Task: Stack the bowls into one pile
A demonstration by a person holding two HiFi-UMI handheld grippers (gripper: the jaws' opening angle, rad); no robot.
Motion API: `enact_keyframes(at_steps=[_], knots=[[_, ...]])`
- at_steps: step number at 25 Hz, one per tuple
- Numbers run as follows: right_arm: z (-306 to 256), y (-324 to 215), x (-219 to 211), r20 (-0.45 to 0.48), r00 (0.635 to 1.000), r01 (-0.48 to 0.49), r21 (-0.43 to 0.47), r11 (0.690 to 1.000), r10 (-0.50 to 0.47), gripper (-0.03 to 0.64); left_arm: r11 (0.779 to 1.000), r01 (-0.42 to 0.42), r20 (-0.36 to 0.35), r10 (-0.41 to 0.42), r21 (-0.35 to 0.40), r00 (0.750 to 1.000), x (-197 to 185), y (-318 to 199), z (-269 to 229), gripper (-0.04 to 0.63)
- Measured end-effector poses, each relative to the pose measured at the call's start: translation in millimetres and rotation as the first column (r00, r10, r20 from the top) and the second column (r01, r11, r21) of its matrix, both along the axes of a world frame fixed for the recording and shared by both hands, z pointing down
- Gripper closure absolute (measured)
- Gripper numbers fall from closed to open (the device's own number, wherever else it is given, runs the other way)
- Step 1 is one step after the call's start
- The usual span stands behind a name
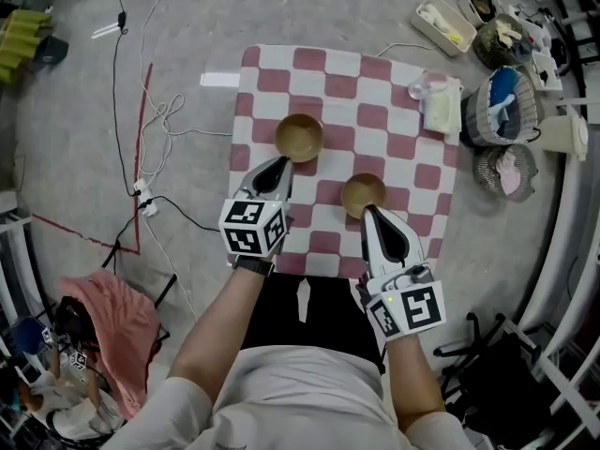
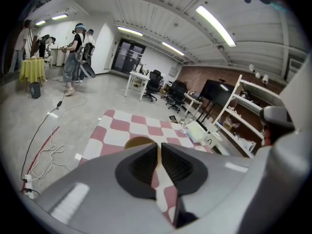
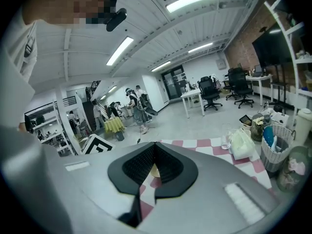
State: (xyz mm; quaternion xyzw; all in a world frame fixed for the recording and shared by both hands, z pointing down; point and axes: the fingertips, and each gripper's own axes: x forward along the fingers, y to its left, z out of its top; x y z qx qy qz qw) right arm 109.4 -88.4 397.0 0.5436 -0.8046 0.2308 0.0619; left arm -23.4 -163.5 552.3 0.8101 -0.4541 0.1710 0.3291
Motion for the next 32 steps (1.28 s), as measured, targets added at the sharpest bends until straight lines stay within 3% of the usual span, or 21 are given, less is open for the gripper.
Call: enact_keyframes(at_steps=[9,19,32], knots=[[-2,39,13,-0.013,0.997,-0.070,-0.003,0.998,0.070,0.607,0.992,-0.126,-0.014,0.126,-0.020,0.992,38,52,8,0.589],[21,71,35,-0.014,0.988,-0.153,-0.042,0.987,0.153,0.607,0.970,-0.223,-0.022,0.221,-0.097,0.975,80,91,53,0.589],[45,82,40,0.009,0.982,-0.188,-0.056,0.981,0.188,0.607,0.961,-0.205,-0.076,0.194,-0.184,0.978,105,104,93,0.587]])
